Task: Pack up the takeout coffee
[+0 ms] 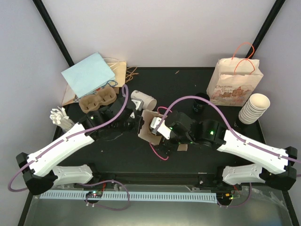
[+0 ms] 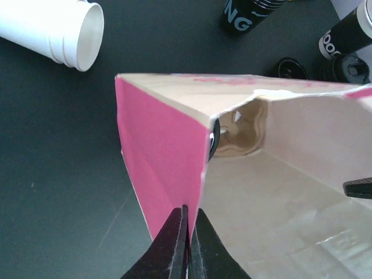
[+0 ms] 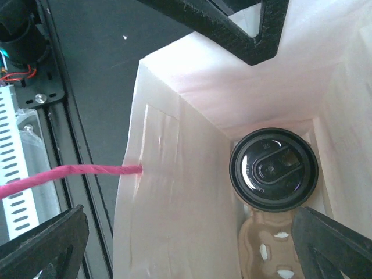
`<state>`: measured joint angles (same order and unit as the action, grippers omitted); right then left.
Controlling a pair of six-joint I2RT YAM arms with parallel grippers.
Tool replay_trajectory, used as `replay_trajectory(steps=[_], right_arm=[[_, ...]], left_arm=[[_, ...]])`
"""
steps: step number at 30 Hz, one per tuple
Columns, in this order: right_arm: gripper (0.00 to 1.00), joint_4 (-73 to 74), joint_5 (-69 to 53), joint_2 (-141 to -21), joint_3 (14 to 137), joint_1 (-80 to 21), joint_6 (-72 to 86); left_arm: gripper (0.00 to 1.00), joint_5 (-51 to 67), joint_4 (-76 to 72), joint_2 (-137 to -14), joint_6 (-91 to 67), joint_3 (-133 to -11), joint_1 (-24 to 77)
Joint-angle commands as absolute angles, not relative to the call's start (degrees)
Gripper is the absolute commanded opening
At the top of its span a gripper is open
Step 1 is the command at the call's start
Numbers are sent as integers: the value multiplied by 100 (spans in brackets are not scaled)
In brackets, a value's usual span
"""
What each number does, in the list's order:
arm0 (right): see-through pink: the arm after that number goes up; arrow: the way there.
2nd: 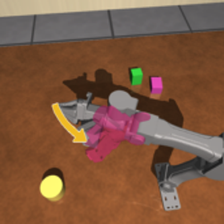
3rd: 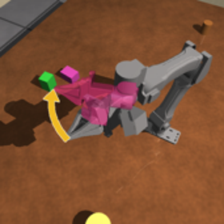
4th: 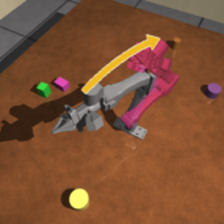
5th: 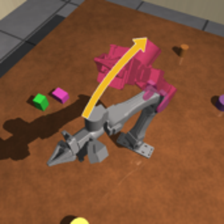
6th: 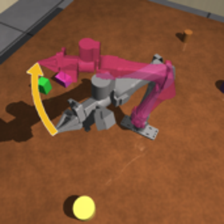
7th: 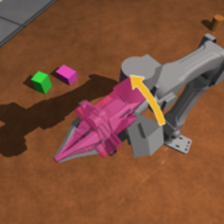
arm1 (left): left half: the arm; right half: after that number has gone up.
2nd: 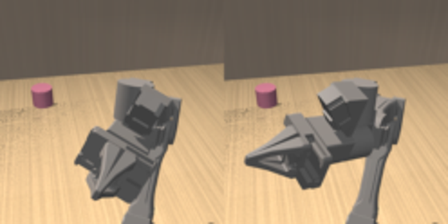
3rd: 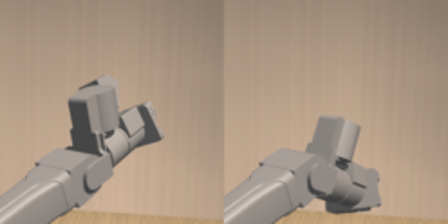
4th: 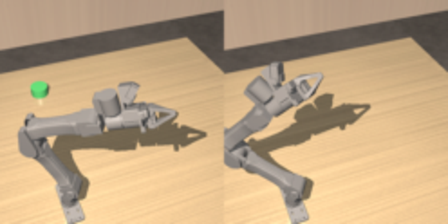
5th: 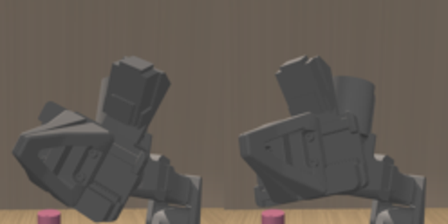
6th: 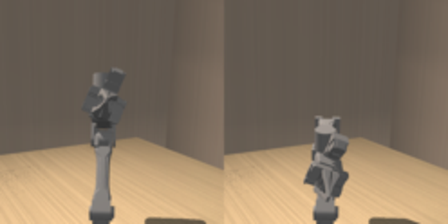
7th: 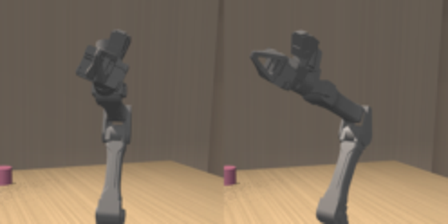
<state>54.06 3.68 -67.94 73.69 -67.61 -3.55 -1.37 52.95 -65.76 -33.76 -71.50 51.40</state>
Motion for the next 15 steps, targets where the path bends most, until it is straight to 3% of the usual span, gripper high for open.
replay_trajectory(steps=[1, 15], right_arm=[[98, 5331, 71, -6562, 7413, -6828, -147], [97, 4989, -1238, -5474, 6630, -6838, 39]], left_arm=[[2, -440, 5124, -6349, -3368, -6987, 5247], [1, -460, 4315, -5363, -3355, -5699, 5879]])
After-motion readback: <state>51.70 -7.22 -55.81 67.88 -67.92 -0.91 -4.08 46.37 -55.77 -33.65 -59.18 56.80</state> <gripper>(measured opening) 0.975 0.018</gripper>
